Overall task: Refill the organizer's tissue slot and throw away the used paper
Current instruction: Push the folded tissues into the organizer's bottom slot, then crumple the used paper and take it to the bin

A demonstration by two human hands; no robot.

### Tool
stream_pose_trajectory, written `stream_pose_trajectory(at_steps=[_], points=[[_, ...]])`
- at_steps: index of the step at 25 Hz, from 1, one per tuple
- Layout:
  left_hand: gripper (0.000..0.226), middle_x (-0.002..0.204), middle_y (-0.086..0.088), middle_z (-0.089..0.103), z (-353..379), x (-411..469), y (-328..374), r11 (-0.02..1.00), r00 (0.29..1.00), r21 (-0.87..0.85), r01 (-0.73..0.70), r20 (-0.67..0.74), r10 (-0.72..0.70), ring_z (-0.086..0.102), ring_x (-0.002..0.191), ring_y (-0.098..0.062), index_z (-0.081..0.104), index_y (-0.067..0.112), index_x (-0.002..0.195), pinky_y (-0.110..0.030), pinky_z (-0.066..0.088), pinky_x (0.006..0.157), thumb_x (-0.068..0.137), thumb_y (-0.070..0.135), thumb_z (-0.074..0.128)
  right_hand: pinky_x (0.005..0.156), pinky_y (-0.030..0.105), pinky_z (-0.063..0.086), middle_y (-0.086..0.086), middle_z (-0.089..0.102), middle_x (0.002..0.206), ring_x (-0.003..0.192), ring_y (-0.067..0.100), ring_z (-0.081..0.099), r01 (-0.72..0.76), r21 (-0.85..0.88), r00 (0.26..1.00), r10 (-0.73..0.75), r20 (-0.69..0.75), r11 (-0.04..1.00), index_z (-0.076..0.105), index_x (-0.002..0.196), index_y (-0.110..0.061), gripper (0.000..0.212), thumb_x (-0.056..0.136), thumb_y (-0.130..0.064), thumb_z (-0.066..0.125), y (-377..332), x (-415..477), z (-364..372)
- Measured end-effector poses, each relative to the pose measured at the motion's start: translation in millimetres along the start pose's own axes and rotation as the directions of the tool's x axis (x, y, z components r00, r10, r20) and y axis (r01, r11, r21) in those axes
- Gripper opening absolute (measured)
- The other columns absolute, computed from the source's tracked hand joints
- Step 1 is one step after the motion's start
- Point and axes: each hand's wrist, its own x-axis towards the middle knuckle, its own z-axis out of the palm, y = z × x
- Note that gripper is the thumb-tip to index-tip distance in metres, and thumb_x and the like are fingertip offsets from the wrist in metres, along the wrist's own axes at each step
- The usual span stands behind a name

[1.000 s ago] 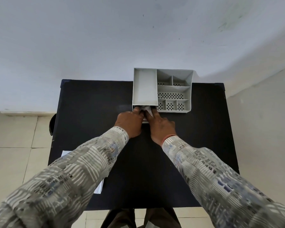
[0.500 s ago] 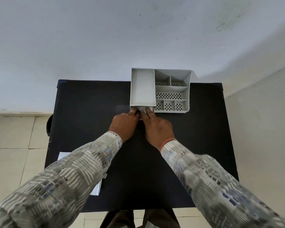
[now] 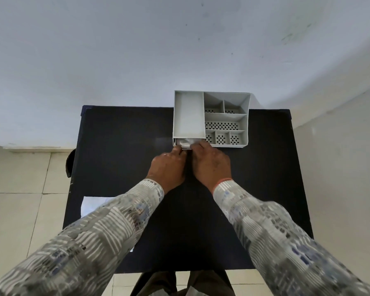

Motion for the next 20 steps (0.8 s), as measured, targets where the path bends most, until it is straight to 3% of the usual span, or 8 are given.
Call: stream_pose_trajectory(at_steps=[4,10,12,14,17,20], points=[[0.055,0.157,-0.009,0.053,-13,14,-1,0.998,0.999,-0.061,0.022,0.033,-0.020,0.070,0.122,-0.039,0.053,0.015,0.150,-0.049,0.061,0.090,0.097,0.030,0.057,0.086,0.043,0.059,0.008,0.069,0.118,0.107,0.033,0.071,-0.018,0.039,0.975,0.009,0.222,0.999,0.070,0.116,-0.017,0.029,0.098,-0.033,0.053,-4,5,-2],[0.043,0.153,-0.009,0.056,-20,-2,-13,0.982,0.995,-0.184,0.050,0.092,-0.033,0.068,0.122,-0.040,0.065,0.022,0.135,-0.052,0.060,0.096,0.093,0.032,0.061,0.110,0.055,0.048,0.011,0.044,0.160,0.138,0.038,0.053,-0.091,0.075,0.895,0.048,0.443,0.993,0.037,0.157,-0.023,0.067,0.094,-0.032,0.059,-7,18,-6],[0.043,0.142,-0.007,0.063,-11,-19,-28,0.939,0.992,-0.321,0.120,0.082,-0.099,0.070,0.119,-0.036,0.067,0.025,0.136,-0.048,0.059,0.097,0.095,0.035,0.061,0.115,0.050,0.045,0.009,0.044,0.162,0.140,0.036,0.052,-0.125,0.157,0.898,0.044,0.438,0.980,0.042,0.155,-0.023,0.064,0.095,-0.031,0.061,-19,-1,2],[0.045,0.139,-0.005,0.068,5,-45,-55,0.849,0.967,-0.462,0.255,0.109,-0.230,0.068,0.124,-0.031,0.069,0.026,0.136,-0.043,0.054,0.104,0.093,0.038,0.066,0.114,0.040,0.046,0.009,0.059,0.148,0.134,0.031,0.058,-0.181,0.264,0.880,0.036,0.474,0.947,0.056,0.146,-0.020,0.053,0.095,-0.031,0.065,-38,-21,16],[0.042,0.132,-0.011,0.073,40,-98,-101,0.649,0.838,-0.549,0.527,0.210,-0.503,0.068,0.122,-0.035,0.072,0.018,0.128,-0.041,0.051,0.101,0.089,0.034,0.075,0.108,0.032,0.050,0.008,0.070,0.135,0.125,0.027,0.065,-0.314,0.354,0.786,0.032,0.618,0.881,0.069,0.132,-0.017,0.046,0.092,-0.040,0.073,-77,-38,43],[0.051,0.133,-0.019,0.069,78,-161,-137,0.405,0.636,-0.541,0.737,0.350,-0.688,0.067,0.120,-0.041,0.065,0.018,0.133,-0.043,0.051,0.100,0.086,0.031,0.077,0.098,0.035,0.054,0.008,0.071,0.124,0.114,0.028,0.068,-0.356,0.337,0.685,-0.002,0.728,0.872,0.072,0.121,-0.009,0.051,0.088,-0.048,0.077,-123,-44,69]])
